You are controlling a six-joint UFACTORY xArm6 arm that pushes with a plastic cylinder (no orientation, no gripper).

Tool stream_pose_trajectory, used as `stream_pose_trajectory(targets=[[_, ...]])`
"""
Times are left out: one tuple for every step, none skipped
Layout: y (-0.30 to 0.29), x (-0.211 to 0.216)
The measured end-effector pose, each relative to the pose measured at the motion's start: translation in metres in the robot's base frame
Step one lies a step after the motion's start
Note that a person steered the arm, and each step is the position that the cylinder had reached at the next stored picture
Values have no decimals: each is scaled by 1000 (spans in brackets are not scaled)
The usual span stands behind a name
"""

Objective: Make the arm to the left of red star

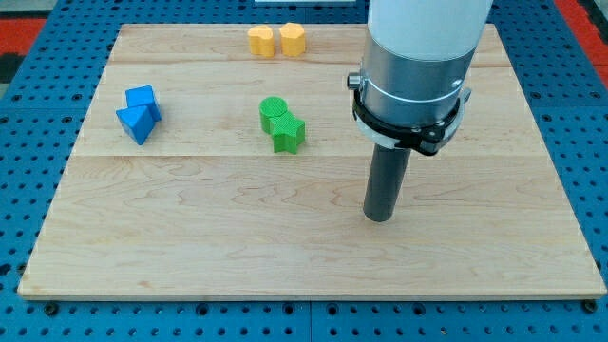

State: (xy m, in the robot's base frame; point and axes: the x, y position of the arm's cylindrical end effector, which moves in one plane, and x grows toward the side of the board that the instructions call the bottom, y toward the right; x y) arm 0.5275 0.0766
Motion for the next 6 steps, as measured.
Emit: stream_pose_trajectory(targets=[[-1,2],[-1,-2],[-1,-5],[-17,-23],[9,-34],[9,-34]])
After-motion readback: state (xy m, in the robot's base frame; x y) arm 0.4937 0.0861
